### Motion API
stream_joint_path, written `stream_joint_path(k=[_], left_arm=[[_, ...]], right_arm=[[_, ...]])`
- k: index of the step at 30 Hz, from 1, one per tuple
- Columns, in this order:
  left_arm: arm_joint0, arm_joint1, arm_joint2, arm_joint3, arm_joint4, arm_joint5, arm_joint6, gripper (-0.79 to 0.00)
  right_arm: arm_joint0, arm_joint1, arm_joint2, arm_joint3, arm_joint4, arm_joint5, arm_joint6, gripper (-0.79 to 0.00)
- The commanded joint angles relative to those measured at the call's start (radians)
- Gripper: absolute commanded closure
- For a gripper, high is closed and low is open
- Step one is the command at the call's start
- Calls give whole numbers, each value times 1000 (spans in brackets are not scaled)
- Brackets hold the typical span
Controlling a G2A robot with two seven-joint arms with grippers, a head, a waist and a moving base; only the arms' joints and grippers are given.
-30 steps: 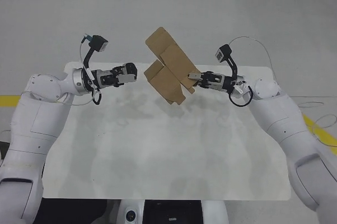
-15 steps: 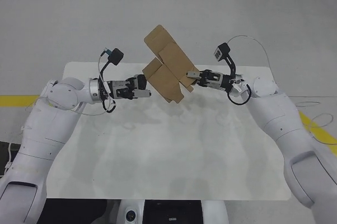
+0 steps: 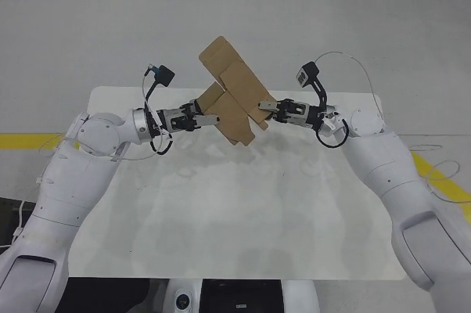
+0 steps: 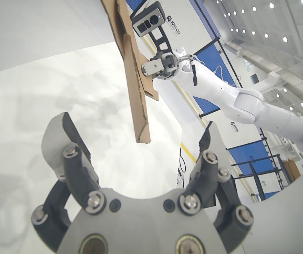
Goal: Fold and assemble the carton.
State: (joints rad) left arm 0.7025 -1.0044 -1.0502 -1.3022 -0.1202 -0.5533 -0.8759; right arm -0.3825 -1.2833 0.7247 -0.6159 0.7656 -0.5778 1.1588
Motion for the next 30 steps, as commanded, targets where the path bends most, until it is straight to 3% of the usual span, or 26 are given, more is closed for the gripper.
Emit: stream_joint_path(k=[1, 7, 16, 17, 18, 19, 30], left_arm=[[1, -1, 0, -3, 3, 11, 4, -542], [-1, -4, 2, -7, -15, 38, -8, 0], [-5, -8, -2, 4, -74, 58, -41, 0], [-5, -9, -3, 6, -82, 60, -46, 0], [-6, -9, -3, 8, -90, 62, -53, 0], [-7, -9, -4, 9, -98, 64, -58, 0], [-52, -7, -29, 87, -171, 102, -174, 0]], right_arm=[[0, -2, 5, 3, -3, 3, 7, 0], [2, -7, 21, 13, -18, 3, 29, 0], [-1, -14, 44, 18, -35, -1, 48, 0], [-1, -14, 47, 19, -35, -1, 50, -231], [-1, -15, 49, 20, -37, -3, 49, -683], [-1, -16, 52, 20, -40, -5, 49, -785], [-10, 18, 125, -20, -91, -44, 40, -785]])
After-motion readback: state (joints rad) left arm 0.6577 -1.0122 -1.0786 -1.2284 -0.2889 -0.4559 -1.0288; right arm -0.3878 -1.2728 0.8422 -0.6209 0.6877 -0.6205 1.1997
